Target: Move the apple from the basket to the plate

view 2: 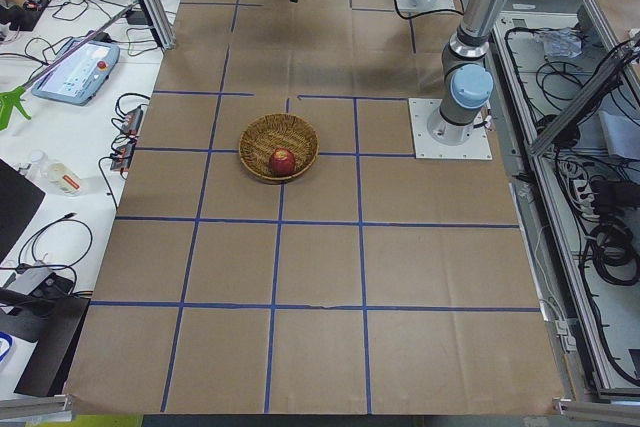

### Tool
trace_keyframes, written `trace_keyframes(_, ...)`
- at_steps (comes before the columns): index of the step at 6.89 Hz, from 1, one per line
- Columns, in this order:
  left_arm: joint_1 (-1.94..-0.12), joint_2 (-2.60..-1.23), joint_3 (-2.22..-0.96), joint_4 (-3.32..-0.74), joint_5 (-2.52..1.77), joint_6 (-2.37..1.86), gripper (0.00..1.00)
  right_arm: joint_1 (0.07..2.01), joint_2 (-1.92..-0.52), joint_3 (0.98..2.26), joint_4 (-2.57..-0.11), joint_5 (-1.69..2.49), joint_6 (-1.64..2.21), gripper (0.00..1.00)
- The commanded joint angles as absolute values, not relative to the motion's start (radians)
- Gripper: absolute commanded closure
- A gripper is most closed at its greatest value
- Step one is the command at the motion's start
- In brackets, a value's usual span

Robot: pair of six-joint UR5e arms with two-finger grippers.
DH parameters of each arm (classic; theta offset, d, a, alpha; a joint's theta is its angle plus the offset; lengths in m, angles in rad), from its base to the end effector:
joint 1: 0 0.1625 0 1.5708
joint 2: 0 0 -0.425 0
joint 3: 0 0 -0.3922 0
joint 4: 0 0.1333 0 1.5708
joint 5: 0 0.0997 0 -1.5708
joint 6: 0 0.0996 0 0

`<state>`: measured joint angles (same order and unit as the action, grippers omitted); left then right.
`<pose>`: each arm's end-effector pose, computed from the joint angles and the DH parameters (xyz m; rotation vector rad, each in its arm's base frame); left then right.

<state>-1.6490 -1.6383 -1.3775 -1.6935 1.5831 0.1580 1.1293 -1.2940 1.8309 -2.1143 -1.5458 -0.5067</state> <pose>-0.1721 -0.5059 0.5365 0.3687 3.1074 -0.0041 -0.1137 -0.5585 0.2718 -0.1019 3.1206 -0.0270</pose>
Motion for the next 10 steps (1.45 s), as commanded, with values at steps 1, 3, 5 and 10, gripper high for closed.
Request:
trace_keyframes(1,-1.649,-1.638,-1.378,-1.694,1.583,0.158,0.01,1.132,-1.324,1.809,-2.105,-1.546,-0.505,0.00)
trace_keyframes(3,-1.649,-1.638,-1.378,-1.694,1.583,0.158,0.01,1.141,-1.403,1.684,-1.896,-1.537,-0.502,0.00)
trace_keyframes(5,-1.649,-1.638,-1.378,-1.693,1.583,0.158,0.01,1.199,-1.416,1.530,-1.618,-1.535,-0.485,0.00)
trace_keyframes(10,-1.649,-1.638,-1.378,-1.694,1.583,0.158,0.01,1.507,-1.544,1.511,-1.462,-1.551,-0.106,0.00)
